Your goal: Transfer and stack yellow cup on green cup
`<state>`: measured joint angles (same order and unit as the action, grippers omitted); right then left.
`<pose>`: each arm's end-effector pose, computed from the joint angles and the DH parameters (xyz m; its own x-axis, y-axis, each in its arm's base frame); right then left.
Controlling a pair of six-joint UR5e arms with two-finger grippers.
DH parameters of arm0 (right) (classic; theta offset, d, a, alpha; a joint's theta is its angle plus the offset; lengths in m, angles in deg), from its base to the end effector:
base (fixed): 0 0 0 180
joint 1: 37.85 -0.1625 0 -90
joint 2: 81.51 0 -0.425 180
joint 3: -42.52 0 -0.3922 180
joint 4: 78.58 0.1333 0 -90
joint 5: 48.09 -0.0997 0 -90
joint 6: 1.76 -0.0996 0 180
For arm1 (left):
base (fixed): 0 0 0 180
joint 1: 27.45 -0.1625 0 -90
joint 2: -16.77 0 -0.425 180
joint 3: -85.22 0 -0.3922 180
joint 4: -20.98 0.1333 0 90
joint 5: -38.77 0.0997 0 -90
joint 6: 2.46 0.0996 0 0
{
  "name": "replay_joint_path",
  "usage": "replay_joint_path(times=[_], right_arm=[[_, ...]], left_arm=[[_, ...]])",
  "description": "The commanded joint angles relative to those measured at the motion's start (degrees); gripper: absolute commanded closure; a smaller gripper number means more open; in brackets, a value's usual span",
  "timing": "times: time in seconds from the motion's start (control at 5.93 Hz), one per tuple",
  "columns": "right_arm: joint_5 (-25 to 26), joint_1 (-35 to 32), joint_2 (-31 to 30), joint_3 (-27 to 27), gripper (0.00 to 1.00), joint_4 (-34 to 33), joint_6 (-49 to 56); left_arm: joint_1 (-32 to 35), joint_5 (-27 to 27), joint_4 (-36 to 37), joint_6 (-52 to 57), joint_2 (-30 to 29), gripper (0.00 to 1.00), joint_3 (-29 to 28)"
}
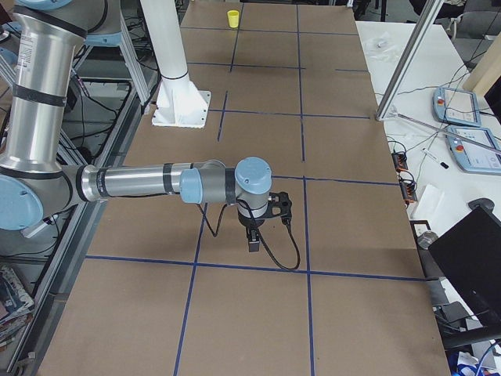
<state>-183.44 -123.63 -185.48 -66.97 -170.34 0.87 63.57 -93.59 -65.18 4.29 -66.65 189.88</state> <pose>0.0334 -0.3954 0.6005 0.6933 -0.1438 0.7061 0.1054 0.9896 0.0981 -0.0741 -0.4432 0.5956 0.7367 0.1536 -0.6586 -0.0693 0.9859 0.1524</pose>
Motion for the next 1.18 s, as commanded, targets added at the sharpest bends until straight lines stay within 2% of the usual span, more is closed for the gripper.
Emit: replay_joint_path(times=[0.0, 0.17, 0.34, 0.51, 0.68, 1.01], right_arm=[[0.00, 0.00, 0.00, 0.15, 0.00, 0.00, 0.00], [0.00, 0.00, -0.17, 0.07, 0.00, 0.00, 0.00], [0.00, 0.00, -0.17, 0.07, 0.00, 0.00, 0.00], [-0.17, 0.00, -0.17, 0.07, 0.00, 0.00, 0.00], [-0.26, 0.00, -0.17, 0.24, 0.00, 0.00, 0.00], [-0.35, 0.00, -0.26, 0.16, 0.00, 0.00, 0.00]], left_arm=[[-0.06, -0.44, -2.96, -0.15, -2.54, 0.00, 0.28], [-0.15, -0.27, -2.88, -0.76, -2.45, 0.00, 2.38], [-1.89, 0.00, -4.70, -9.90, -0.36, 0.00, 5.18], [-5.82, 0.35, -11.07, -19.91, 4.27, 0.00, 7.82], [-8.73, 3.92, -19.84, -29.06, 7.88, 0.00, 8.02], [-20.38, 16.54, -34.37, -50.92, 15.36, 0.00, 8.46]])
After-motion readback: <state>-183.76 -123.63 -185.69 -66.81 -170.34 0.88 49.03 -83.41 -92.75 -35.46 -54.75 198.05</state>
